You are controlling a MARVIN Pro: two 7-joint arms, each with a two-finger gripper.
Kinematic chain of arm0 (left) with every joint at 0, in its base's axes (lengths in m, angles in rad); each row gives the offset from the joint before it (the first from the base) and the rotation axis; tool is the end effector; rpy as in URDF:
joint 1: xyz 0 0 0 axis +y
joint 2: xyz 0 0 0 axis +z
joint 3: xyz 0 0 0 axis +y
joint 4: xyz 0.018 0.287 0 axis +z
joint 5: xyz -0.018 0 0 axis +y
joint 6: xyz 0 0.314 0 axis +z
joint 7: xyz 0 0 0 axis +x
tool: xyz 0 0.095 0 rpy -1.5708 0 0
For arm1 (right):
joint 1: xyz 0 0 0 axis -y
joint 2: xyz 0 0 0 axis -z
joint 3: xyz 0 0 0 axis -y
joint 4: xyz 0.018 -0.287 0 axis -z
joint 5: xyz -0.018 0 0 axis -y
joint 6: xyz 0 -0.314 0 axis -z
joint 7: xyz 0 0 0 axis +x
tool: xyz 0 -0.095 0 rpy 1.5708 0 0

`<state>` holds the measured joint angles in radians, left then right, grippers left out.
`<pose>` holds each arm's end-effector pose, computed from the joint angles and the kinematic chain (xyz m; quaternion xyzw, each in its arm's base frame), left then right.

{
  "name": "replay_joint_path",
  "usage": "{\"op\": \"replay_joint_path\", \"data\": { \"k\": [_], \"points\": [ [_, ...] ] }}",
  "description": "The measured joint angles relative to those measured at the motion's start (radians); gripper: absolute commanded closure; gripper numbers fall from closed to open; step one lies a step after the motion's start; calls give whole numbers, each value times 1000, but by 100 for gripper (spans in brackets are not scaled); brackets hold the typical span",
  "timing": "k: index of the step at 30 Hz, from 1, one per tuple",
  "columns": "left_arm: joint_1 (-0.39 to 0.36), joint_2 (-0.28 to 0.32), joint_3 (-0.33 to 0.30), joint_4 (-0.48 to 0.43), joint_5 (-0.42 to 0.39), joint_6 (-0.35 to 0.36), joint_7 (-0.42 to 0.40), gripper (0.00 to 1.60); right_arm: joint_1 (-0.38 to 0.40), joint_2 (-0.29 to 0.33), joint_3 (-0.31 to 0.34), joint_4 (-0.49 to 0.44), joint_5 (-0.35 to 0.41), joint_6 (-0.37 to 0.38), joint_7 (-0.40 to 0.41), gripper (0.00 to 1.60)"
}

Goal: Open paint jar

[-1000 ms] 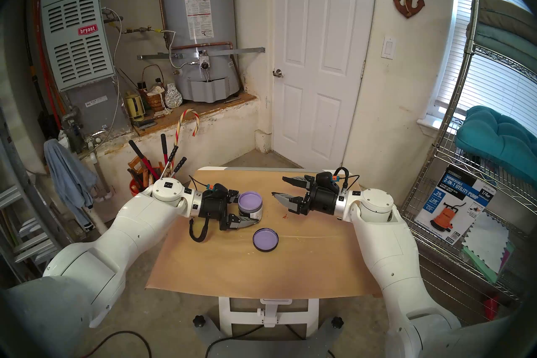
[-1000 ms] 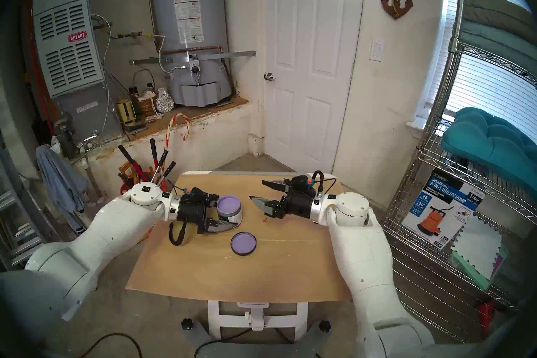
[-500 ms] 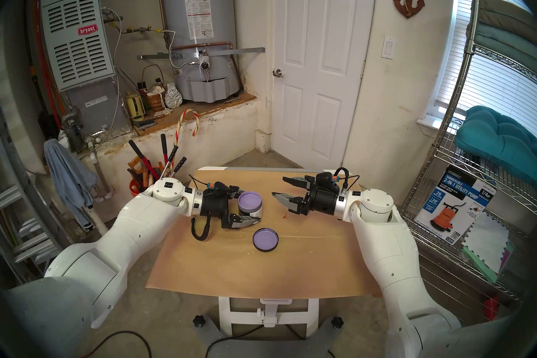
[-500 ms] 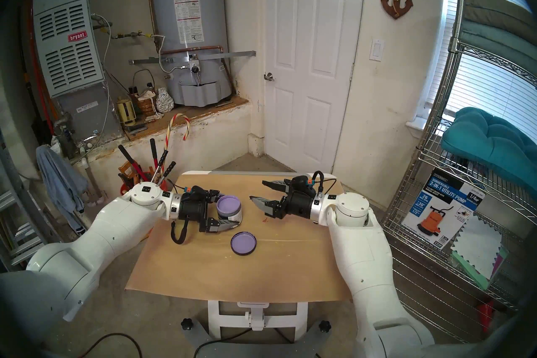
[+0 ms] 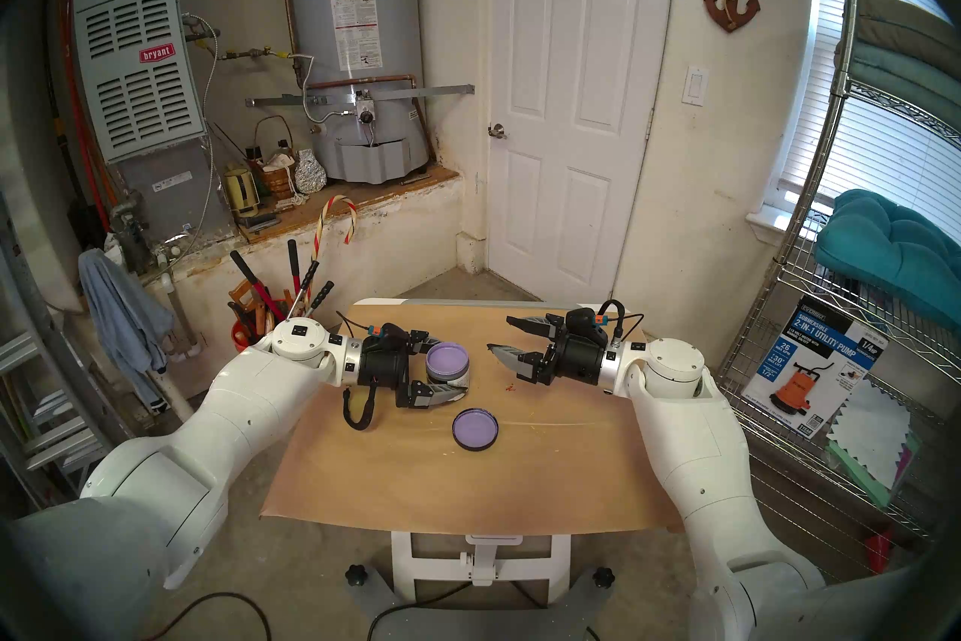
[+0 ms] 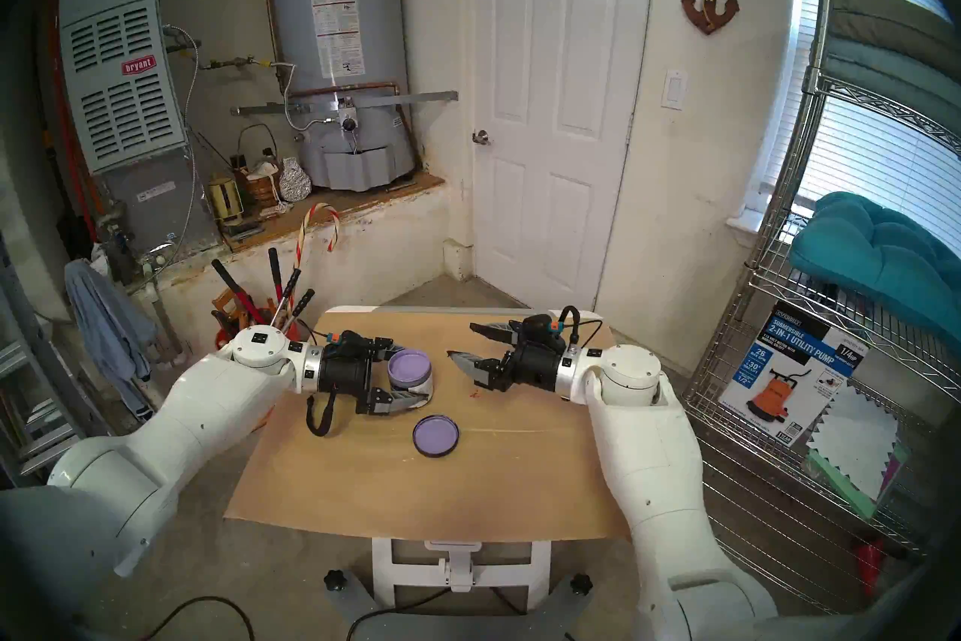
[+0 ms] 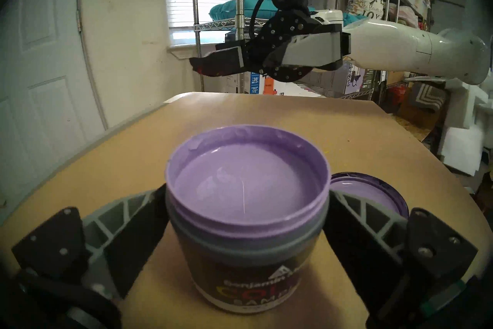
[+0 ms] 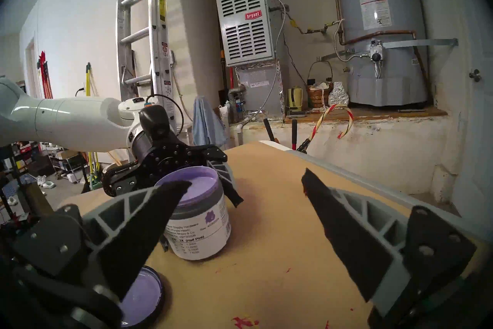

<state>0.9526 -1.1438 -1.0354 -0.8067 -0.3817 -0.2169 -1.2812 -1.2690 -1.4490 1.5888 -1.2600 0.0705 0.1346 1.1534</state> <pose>0.4797 0.0162 -0.3335 0.6083 -0.5148 0.4633 0.3878 0.4579 0.0302 -0.2949 -0.6505 -0.3513 -0.5532 0.3838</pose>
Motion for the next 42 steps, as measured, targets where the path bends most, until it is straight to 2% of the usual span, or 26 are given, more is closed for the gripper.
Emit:
{"op": "replay_joint_path", "data": {
  "k": [34,42],
  "points": [
    [7,11,-42,-74,-13,16,-14,0,5,-2,-2,8,-5,-4,-1,0],
    [7,8,-49,-79,-15,12,-10,0,5,-7,2,8,-7,-6,-25,0]
  ]
}}
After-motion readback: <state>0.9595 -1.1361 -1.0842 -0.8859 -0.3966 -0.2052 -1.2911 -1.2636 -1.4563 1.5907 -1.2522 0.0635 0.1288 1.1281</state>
